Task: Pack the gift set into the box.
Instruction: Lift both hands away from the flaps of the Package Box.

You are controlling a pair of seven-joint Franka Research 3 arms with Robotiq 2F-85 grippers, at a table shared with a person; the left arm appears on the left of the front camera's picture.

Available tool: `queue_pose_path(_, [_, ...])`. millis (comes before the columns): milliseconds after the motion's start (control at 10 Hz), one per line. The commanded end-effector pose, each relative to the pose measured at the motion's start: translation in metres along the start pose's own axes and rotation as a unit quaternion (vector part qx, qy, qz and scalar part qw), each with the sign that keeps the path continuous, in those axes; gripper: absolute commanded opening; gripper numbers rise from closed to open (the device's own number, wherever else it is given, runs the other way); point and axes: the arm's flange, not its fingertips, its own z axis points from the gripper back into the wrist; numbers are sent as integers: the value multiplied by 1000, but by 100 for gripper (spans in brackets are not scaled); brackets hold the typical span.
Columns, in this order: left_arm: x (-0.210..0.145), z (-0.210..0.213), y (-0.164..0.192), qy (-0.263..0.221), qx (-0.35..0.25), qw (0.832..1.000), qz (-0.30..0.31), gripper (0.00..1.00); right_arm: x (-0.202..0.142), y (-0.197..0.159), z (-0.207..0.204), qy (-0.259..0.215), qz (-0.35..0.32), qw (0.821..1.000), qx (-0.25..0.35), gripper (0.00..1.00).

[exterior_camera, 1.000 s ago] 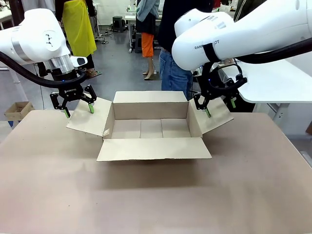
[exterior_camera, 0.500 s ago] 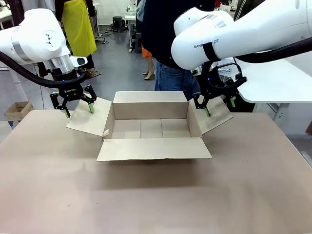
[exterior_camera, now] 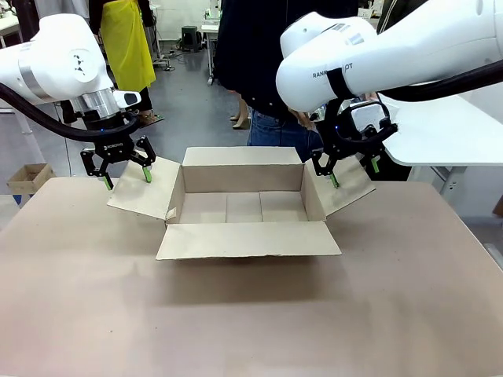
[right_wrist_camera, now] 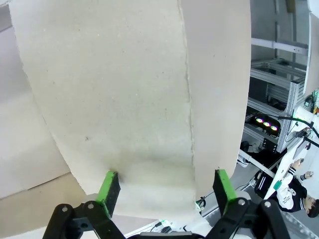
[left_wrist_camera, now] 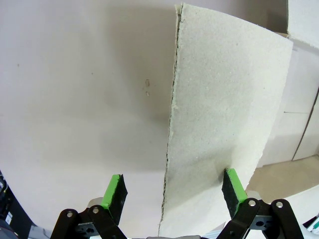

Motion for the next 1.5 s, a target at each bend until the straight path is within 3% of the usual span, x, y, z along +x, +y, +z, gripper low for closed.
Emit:
queue_pose_path(0, [-1, 2, 1, -3, 6, 1000, 6, 100, 1, -2, 2, 0, -1, 1000, -2, 100])
queue_pose_path(1400, [-1, 2, 1, -3, 6, 1000, 6, 100, 1, -2, 2, 0, -1, 1000, -2, 100])
